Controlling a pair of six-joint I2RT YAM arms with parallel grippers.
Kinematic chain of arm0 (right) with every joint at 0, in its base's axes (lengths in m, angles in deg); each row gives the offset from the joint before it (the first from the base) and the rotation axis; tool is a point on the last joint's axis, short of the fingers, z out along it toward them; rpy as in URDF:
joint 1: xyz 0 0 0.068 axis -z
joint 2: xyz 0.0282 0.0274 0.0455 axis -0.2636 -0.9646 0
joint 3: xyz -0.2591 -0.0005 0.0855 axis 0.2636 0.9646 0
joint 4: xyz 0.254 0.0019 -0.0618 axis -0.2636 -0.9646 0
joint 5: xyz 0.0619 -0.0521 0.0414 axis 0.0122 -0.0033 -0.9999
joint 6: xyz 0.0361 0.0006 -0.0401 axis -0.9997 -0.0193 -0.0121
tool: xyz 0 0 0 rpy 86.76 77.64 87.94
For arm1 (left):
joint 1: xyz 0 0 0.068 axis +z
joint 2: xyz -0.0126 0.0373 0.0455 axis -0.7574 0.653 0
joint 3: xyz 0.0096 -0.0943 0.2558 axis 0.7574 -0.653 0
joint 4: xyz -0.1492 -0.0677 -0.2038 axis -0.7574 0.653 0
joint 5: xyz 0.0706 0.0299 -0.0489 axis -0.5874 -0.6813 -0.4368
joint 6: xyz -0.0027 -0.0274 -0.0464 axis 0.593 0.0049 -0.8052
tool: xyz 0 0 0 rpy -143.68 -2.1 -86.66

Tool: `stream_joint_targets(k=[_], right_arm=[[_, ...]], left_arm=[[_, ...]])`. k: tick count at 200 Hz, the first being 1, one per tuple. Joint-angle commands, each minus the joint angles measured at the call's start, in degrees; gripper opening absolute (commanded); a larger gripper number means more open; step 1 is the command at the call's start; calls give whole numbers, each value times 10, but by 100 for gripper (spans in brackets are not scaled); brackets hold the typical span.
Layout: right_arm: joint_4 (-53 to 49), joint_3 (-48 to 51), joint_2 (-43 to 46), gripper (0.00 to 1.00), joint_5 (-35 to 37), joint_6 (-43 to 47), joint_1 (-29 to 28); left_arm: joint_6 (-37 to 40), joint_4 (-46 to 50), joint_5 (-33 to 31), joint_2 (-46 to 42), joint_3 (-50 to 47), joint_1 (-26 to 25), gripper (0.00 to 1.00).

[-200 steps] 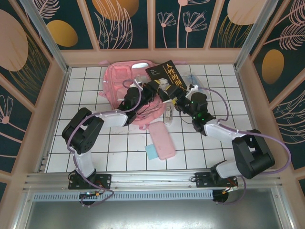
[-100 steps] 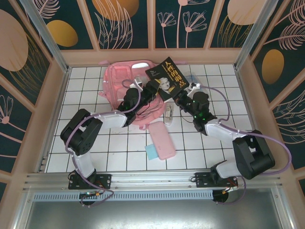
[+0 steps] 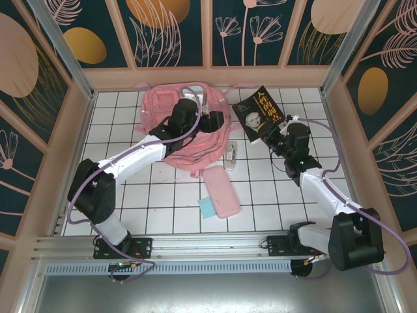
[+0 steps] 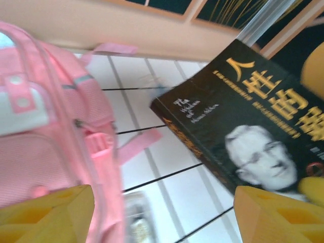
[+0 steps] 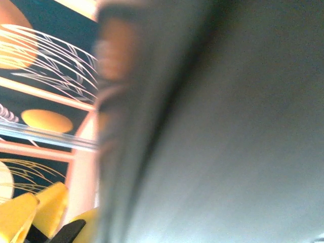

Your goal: Pack the student bag

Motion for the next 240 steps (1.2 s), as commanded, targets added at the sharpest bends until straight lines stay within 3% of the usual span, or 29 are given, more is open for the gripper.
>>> stream_joint_targets(k=[1, 44, 85, 146, 199, 211, 240], right_arm=[[-32, -26, 24, 0, -20, 50, 1], [-57, -24, 26, 0, -21, 66, 1], [-65, -21, 32, 0, -14, 78, 1], [-64, -17, 32, 0, -15, 81, 2], [-44, -5, 31, 0, -25, 75, 2], [-42, -3, 30, 0, -27, 76, 1], [-45, -4, 32, 0, -29, 82, 2]], left_arm=[[161, 137, -31, 15, 19, 6, 74], [261, 309, -69, 138, 143, 7, 71], [312, 370, -67, 181, 175, 10, 70], [327, 365, -82, 229, 175, 29, 70], [326, 316, -109, 258, 143, 39, 64], [326, 315, -103, 266, 143, 39, 53], [330, 304, -57, 252, 133, 41, 0]])
